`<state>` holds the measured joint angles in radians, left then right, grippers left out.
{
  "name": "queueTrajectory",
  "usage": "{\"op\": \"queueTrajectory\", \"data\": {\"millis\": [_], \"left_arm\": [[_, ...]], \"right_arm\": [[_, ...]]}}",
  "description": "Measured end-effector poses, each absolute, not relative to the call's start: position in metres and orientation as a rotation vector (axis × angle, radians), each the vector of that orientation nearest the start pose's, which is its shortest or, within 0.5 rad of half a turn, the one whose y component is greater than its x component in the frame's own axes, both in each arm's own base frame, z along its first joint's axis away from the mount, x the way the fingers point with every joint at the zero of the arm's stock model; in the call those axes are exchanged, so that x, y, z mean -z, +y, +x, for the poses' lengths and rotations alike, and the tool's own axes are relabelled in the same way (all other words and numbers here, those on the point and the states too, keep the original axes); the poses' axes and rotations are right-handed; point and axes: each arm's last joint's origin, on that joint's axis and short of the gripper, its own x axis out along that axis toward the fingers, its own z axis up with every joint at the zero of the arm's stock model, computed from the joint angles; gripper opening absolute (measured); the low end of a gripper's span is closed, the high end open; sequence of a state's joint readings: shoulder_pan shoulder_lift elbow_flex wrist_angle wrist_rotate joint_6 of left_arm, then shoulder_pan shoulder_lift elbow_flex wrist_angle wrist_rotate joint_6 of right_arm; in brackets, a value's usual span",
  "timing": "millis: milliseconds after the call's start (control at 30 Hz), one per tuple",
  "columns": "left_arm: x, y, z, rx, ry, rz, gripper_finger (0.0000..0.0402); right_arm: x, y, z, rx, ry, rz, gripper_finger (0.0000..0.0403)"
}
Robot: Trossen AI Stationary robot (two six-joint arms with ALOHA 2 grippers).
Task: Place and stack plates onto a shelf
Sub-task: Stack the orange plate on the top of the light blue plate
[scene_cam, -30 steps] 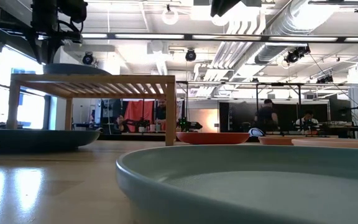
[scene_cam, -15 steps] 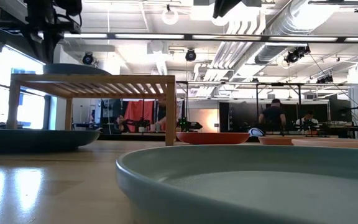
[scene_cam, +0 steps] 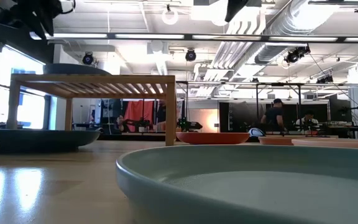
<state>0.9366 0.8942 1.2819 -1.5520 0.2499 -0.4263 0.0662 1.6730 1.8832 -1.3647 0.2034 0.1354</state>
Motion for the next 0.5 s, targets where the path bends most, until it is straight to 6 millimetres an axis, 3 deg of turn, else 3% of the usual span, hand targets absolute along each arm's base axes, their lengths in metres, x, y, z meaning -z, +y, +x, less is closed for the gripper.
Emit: {"op": "queueTrajectory", "data": {"millis": [233, 500], "left_arm": [[-0.375, 0.06, 0.069, -0.671, 0.831, -0.905, 0.0086], [-0.389, 0.061, 0.095, -0.494, 0.669, -0.734, 0.0086]], "right_arm": [[-0.382, 0.018, 0.318, 0.2, 1.152, 0.118, 0.0124], [-0.361, 0.026, 0.337, 0.197, 1.208, 0.13, 0.0124]]}}
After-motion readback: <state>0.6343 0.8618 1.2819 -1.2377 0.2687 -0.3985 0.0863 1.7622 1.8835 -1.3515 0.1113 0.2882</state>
